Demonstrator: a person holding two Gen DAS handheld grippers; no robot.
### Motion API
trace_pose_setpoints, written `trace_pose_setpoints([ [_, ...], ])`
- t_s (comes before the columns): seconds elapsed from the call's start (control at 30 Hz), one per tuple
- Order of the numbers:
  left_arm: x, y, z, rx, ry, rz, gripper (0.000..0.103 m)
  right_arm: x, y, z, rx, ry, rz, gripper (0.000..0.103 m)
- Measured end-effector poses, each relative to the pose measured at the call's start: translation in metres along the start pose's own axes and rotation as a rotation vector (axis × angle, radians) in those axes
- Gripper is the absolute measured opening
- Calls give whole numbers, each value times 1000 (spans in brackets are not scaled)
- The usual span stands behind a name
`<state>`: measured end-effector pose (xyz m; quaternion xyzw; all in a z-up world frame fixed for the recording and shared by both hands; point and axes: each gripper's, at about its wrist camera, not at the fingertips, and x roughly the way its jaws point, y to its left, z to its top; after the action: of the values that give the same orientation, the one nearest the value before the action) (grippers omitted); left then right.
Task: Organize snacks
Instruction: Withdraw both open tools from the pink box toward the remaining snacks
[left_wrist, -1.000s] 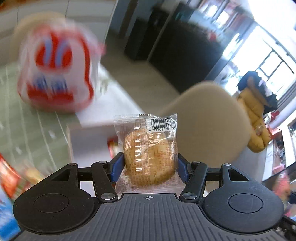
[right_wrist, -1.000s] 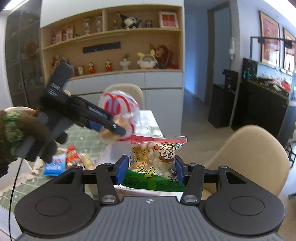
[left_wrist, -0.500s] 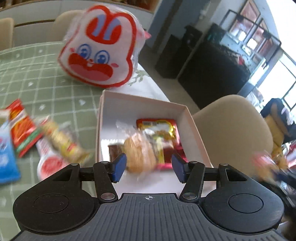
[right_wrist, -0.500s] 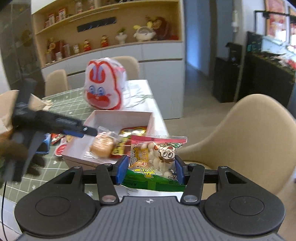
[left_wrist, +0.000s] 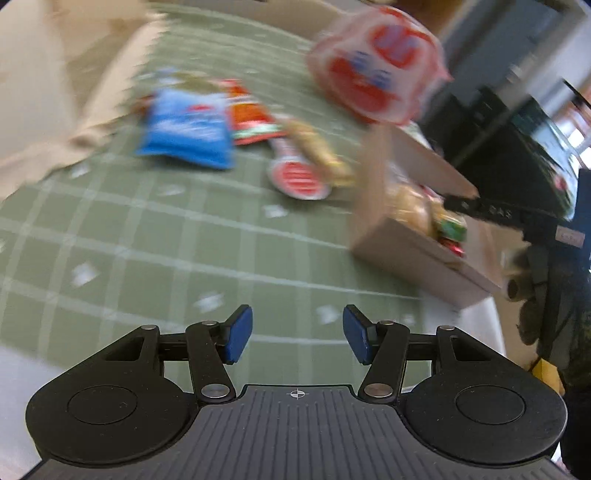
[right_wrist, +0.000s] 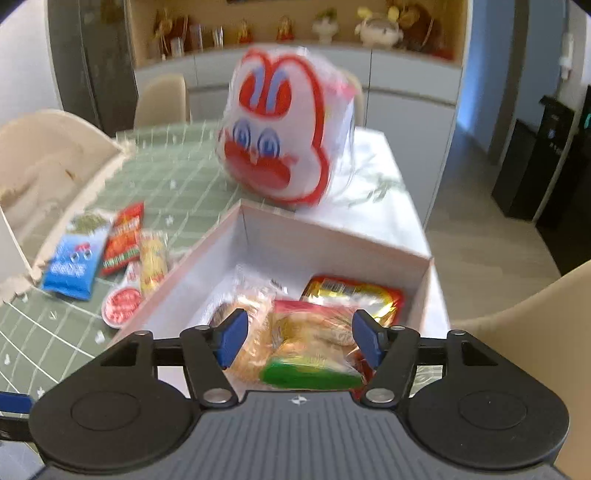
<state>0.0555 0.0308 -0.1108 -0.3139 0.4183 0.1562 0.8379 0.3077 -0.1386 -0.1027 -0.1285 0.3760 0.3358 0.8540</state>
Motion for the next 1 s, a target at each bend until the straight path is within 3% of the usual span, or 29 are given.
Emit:
trace_pose_setpoints([
  [0.07,-9,20,-3,-48,-10,21,59,2,7,-1,-4,-3,-32,63],
  [0.17,-21,49,-2,-106,-26,42,59,-13,28,-1,-22,-88,-61,64],
  [0.27,-28,72,5,-147,-46,41,59,-27,62,3,-52,-156,-6,70],
  [0.4,-39,95,19,-129,-71,22,59,-24,121,7,-61,-183,95,73],
  [0.67,-56,151,36,-92,-28,-52,59,44,244,29,-49,-17,224,74],
  [0.8,-61,164,43,-34,-14,-85,59,87,269,42,26,1,195,73],
  [1.0,-64,181,46,13,-2,-116,59,122,283,42,-11,39,139,80],
])
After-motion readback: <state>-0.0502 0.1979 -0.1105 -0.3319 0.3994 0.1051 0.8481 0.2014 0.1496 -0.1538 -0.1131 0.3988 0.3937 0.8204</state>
